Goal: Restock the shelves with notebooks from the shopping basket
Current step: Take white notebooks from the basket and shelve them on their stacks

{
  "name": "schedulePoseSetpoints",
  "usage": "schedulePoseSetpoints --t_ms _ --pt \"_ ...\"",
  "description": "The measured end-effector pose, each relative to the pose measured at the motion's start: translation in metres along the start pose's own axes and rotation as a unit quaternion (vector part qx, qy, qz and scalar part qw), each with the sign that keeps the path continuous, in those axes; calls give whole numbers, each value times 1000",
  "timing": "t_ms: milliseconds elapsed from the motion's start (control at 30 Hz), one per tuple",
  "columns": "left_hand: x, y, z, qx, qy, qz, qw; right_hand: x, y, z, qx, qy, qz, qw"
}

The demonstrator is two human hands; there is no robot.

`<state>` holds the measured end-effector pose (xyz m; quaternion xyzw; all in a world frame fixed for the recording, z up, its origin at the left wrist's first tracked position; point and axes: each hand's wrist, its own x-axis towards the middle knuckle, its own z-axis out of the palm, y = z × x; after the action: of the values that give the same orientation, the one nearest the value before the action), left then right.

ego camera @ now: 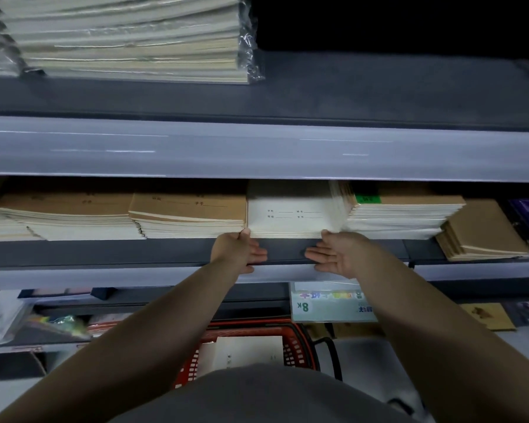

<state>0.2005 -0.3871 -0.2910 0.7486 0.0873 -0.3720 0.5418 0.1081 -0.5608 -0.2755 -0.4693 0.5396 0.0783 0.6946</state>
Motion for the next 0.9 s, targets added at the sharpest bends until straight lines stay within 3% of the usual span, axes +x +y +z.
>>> schedulePoseSetpoints --t_ms 367,533,667,767,900 --pt "-6 0 -2 6 -13 25 1000 11 4 3 -8 41 -13 999" --pt "-21 7 -16 -68 -75 0 995 -5 3 4 4 -1 -32 999" --pt "-43 -1 -23 -183 -84 10 979 -22 27 1 10 -26 -133 991" --pt "-59 -13 -32 -191 -115 34 974 -37 51 0 15 -58 -185 981" --pt "-76 -30 -50 -173 -146 39 973 -62 79 6 -5 -93 -192 977"
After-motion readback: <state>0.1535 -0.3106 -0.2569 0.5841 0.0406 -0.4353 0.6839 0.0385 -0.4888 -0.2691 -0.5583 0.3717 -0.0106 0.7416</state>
